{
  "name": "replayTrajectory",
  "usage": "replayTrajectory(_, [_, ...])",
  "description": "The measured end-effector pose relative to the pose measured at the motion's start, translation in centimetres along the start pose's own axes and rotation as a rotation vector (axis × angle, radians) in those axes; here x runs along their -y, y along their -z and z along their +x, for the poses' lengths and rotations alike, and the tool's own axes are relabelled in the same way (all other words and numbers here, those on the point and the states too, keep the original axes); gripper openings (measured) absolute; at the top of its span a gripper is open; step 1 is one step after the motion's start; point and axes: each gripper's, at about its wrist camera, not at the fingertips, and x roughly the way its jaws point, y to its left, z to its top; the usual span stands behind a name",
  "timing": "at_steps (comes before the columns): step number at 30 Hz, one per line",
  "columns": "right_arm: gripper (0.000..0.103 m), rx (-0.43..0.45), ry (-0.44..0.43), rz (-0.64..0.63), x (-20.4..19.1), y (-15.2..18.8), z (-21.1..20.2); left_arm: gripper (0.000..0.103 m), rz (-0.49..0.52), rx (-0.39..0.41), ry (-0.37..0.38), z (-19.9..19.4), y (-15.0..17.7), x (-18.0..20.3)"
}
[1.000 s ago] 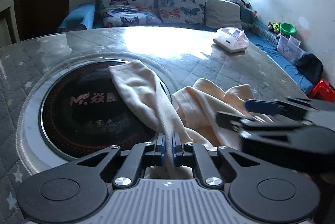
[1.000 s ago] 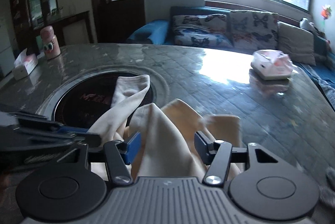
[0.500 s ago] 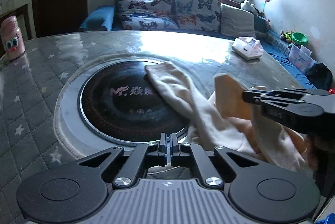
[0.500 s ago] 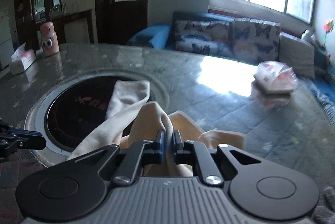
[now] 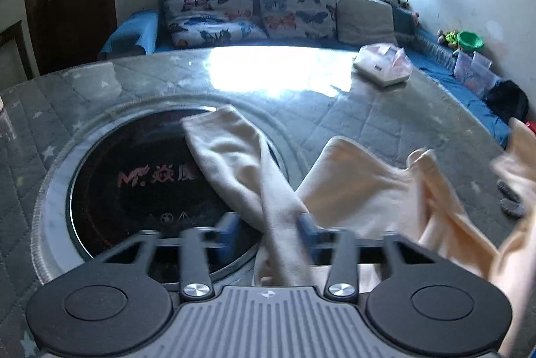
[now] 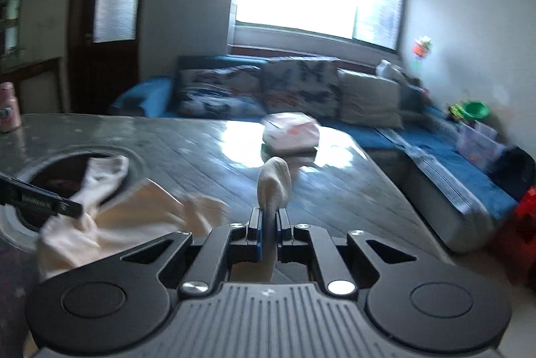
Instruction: Fold clothes
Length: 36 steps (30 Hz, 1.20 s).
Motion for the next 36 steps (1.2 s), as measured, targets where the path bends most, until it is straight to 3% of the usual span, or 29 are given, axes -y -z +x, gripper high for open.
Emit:
replayTrajectory(2, [0.007,-0.045,0.031,-0.003,0.8,0.9,0.2,0.007,-0.003,-0.008,-0.005,0.4,0.1,-0.2])
replayTrajectory(6, [0.010,-0.110,0.065,-0.013,1.5,2.0,1.0,0.005,-0.019,0.023,-0.026,-1.2,1.2,-1.1])
replayTrajectory(8, [0.019,-0.112,0.056,-0.022,1.1,2.0,1.3,0.005,-0.042,0.038,-0.036,-2.5,1.9,-2.2])
replayTrajectory(10, [0.021,-0.100,0.031,-0.032,0.3,1.8,1.5,0.005,-0.064,0.046,-0.049,-3.9,2.7,-3.1])
replayTrajectory(13, [0.034,-0.086,-0.035,-0.053,-1.5,1.6,2.0,0.005,-0.094,0.042,-0.082,-5.7,4.3,-4.7])
replayTrajectory(17, [0.035,-0.108,-0.162,-0.104,-5.0,1.4,4.0,0.004,-0.150,0.022,-0.128,-7.9,6.9,-7.0])
replayTrajectory(22, [0.035,-0.169,-0.234,-0.126,-7.2,1.6,6.6,0.005,-0.146,-0.020,-0.177,-10.2,9.0,-8.9])
replayTrajectory(24, [0.035,-0.181,-0.248,-0.135,-7.9,1.5,7.3,0.009,-0.138,-0.029,-0.181,-11.0,9.2,-9.5])
replayTrajectory(26, [0.035,-0.182,-0.260,-0.138,-8.5,1.3,7.6,0.032,-0.125,-0.022,-0.184,-11.8,8.9,-9.7])
replayTrajectory(28, [0.035,-0.182,-0.273,-0.134,-8.8,1.1,7.9,0.042,-0.102,0.012,-0.182,-12.5,8.0,-9.5])
replayTrajectory(32, [0.035,-0.180,-0.291,-0.144,-9.8,0.8,8.3,0.042,-0.039,0.076,-0.117,-12.4,5.4,-8.0])
replayTrajectory(36, [0.035,-0.190,-0.298,-0.151,-10.4,0.8,9.1,0.040,0.034,0.088,-0.011,-9.0,2.9,-5.8])
